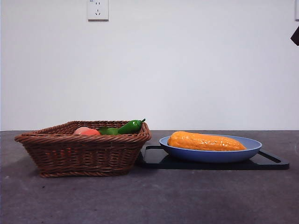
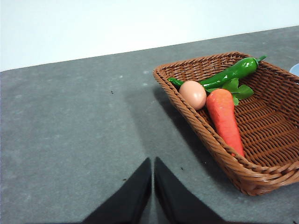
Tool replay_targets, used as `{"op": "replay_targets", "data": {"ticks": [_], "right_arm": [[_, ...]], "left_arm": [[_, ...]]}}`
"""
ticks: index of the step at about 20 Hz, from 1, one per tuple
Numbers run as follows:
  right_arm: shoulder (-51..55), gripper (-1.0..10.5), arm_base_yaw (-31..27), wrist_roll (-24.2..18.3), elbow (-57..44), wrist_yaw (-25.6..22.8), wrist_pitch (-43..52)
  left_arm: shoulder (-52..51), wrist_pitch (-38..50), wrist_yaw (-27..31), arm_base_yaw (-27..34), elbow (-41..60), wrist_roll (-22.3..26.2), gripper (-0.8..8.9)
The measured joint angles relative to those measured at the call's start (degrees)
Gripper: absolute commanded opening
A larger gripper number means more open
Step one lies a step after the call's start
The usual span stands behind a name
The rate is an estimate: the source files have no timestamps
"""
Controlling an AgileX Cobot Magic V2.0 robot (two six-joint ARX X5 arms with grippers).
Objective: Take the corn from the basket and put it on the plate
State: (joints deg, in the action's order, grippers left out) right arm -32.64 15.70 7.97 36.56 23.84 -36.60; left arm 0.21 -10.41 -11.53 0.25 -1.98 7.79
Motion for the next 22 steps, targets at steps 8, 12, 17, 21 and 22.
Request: {"op": "replay_targets", "data": {"ticks": [8,12,17,21,22], "right_arm": [[0.0,0.0,0.0,0.0,0.0,0.0,0.0],[0.0,0.0,0.0,0.0,0.0,0.0,0.0],[0.0,0.0,0.0,0.0,0.0,0.0,0.0],[0.5,0.0,-0.1,-2.0,0.0,-1.4,0.3],[1.5,0.0,-0.6,-3.5,-0.3,-3.3,1.3]], "left_arm": [[0.0,0.0,0.0,0.0,0.0,0.0,0.08],[0.0,0.0,0.0,0.0,0.0,0.0,0.08],[0.0,0.0,0.0,0.0,0.0,-0.1,0.08],[0.0,0.0,0.0,0.0,0.0,-0.2,0.08],[0.0,0.0,0.0,0.0,0.0,-0.2,0.08]]}}
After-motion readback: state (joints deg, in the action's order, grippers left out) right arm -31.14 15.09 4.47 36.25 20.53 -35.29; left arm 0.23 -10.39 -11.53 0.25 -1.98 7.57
